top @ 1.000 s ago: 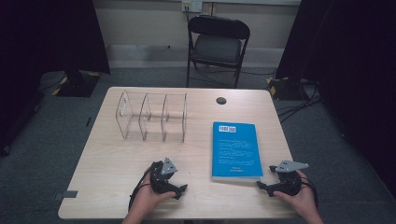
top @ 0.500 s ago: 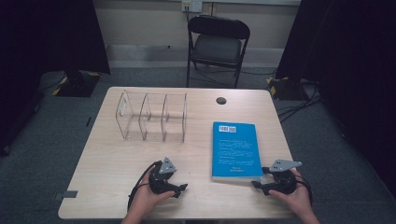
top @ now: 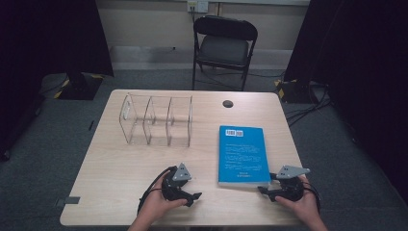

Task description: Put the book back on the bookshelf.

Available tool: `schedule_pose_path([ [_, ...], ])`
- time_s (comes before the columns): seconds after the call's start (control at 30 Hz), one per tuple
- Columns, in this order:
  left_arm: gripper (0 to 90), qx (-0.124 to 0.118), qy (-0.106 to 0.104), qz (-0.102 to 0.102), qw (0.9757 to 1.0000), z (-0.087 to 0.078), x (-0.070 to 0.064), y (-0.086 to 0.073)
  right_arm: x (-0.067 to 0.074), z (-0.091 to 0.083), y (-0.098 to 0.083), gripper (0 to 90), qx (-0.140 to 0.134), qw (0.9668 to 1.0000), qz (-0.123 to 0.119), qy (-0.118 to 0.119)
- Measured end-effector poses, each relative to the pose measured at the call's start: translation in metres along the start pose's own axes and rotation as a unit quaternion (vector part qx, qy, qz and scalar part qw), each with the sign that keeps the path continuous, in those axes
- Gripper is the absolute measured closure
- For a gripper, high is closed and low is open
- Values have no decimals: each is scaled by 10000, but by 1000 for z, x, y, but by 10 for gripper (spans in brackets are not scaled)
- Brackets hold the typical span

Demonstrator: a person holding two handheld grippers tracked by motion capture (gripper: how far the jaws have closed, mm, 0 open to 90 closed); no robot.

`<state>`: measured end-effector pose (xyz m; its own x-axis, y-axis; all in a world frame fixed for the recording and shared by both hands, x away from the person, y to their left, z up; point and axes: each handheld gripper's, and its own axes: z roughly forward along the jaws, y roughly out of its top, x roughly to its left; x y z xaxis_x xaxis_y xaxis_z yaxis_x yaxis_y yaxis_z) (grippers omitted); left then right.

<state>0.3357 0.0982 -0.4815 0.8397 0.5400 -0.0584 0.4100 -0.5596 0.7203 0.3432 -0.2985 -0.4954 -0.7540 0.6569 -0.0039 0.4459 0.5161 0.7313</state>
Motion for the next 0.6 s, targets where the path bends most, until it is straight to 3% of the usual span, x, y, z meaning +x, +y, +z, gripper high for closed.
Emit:
schedule_pose_path([
  [0.3,187,-8,-83,171,9998,4,-5,10,-1,0,3,321,122,9999,-17,11],
  [0.6,189,-40,-308,316,9990,18,-11,30,3,-2,0,359,25,10000,16,-72],
])
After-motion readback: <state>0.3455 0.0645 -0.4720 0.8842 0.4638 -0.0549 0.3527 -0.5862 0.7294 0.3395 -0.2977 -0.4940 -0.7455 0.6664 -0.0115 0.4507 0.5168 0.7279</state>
